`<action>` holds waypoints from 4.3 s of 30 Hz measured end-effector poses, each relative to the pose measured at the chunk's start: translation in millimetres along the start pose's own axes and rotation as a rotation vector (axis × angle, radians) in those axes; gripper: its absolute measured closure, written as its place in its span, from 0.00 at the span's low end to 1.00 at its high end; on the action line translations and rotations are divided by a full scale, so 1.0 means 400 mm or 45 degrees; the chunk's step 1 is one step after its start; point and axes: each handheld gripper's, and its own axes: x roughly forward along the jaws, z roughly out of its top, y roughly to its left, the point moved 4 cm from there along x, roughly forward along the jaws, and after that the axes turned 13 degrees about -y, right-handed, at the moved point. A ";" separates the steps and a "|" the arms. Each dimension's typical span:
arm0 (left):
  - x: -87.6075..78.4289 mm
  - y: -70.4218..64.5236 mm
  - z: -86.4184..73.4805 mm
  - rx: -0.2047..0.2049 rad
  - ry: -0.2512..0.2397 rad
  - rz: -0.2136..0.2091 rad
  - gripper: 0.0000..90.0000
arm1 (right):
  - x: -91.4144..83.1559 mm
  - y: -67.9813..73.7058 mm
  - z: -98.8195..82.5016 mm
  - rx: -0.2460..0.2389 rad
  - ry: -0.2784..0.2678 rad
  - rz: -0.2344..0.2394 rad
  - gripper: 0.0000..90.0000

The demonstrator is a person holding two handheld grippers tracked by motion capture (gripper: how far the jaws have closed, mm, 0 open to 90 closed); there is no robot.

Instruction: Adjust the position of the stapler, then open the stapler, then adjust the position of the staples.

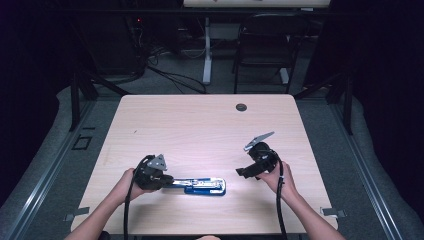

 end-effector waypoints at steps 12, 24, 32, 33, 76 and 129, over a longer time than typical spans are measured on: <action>0.003 0.003 -0.004 -0.009 0.012 -0.004 0.90 | -0.007 -0.029 -0.003 0.027 0.013 -0.039 0.18; 0.005 0.003 -0.004 -0.001 0.018 0.000 0.90 | -0.008 -0.068 0.005 0.061 0.008 -0.082 0.19; 0.008 0.004 -0.006 -0.002 0.028 -0.001 0.89 | 0.010 -0.116 0.015 0.081 0.034 -0.150 0.17; 0.008 0.005 -0.007 -0.002 0.026 -0.002 0.89 | 0.010 -0.116 0.015 0.081 0.034 -0.150 0.17; 0.012 -0.002 0.001 0.029 0.022 -0.005 0.90 | 0.171 -0.246 0.064 0.229 0.047 -0.380 0.34; 0.008 -0.006 0.007 0.042 0.014 -0.001 0.90 | 0.162 -0.240 0.048 0.216 0.180 -0.331 0.78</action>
